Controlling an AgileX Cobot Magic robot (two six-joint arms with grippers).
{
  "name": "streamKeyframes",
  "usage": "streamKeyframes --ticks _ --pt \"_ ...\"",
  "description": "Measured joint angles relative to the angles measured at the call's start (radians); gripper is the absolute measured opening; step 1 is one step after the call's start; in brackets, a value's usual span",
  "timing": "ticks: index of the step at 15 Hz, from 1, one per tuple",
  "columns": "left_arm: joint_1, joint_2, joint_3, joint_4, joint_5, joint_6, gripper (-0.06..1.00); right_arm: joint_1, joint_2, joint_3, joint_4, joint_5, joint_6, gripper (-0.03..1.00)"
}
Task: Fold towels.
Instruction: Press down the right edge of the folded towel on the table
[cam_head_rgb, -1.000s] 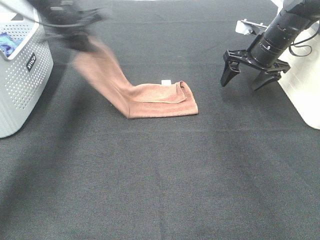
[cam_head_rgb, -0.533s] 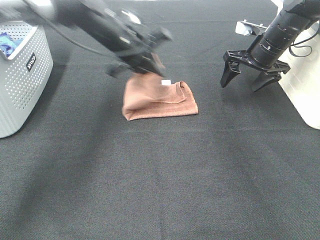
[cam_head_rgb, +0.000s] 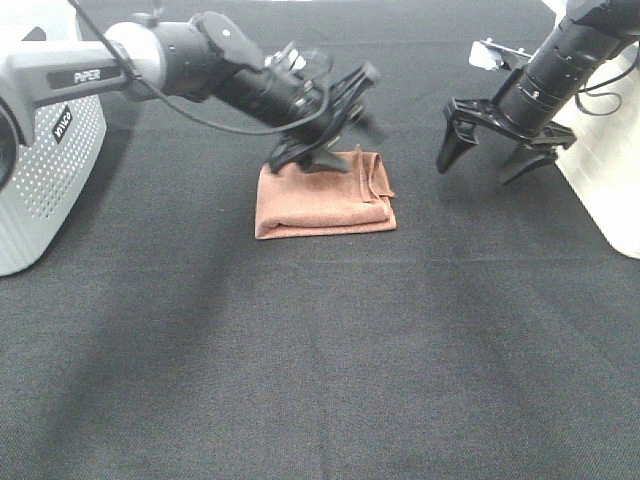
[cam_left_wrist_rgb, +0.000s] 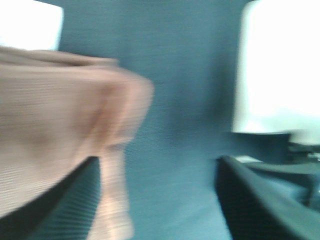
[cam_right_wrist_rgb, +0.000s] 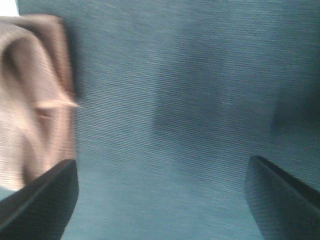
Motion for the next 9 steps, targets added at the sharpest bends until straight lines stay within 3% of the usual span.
streamKeyframes --ticks 2,5,8,9 --pt "0.013 0.000 -0.001 -0.038 -0.013 0.122 0.66 0.000 0.000 0.000 0.109 0.034 -0.040 0.85" --pt "0.098 -0.025 -0.001 -0.031 0.010 0.335 0.66 0.008 0.000 0.000 0.320 0.079 -0.145 0.85" --pt "0.187 -0.080 -0.001 0.041 0.037 0.389 0.66 0.086 0.003 0.000 0.487 0.071 -0.257 0.85" --pt "0.187 -0.080 -0.001 0.041 0.037 0.389 0.66 0.086 0.003 0.000 0.487 0.071 -0.257 0.85"
